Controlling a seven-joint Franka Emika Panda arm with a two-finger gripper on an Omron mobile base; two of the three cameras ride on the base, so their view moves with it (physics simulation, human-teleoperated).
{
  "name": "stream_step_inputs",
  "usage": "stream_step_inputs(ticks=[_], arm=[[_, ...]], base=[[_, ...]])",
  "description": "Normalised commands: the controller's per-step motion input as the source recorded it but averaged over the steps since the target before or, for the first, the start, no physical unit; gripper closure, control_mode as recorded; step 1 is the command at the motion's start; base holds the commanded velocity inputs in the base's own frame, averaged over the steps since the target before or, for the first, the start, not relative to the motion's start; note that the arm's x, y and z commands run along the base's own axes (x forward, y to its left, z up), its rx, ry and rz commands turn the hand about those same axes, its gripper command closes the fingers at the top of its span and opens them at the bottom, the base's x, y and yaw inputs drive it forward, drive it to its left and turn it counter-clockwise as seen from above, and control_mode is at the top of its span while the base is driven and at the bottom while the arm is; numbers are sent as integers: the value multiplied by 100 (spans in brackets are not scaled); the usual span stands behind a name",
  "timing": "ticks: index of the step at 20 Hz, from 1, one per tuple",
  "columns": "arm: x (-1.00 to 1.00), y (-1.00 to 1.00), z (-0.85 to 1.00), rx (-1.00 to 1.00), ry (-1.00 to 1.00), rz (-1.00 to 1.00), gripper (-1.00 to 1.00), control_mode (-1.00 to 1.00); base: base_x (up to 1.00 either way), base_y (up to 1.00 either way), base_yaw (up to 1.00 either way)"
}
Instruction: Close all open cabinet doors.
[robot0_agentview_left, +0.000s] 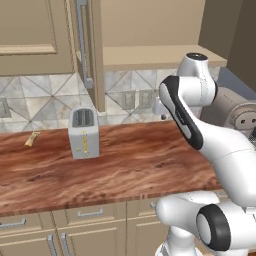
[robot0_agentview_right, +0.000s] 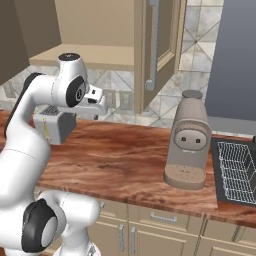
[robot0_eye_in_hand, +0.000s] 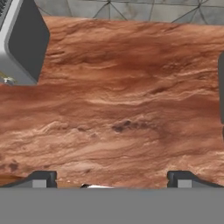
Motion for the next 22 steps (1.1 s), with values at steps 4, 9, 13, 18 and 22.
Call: stream_step_inputs(ticks=[4,9,13,18,22], arm=[[-45,0,-39,-3,-12,0,-100,-100],[-43,0,-13,-9,-21,0,-100,-100],[-37,0,-1,-13,-20,0,-100,-100],[-58,-36,9,-5,-23,8,-100,-100],[-86,-54,24,-1,-21,14,-100,-100]], base=[[0,0,0],[0,0,0],[0,0,0],[0,0,0],[0,0,0]])
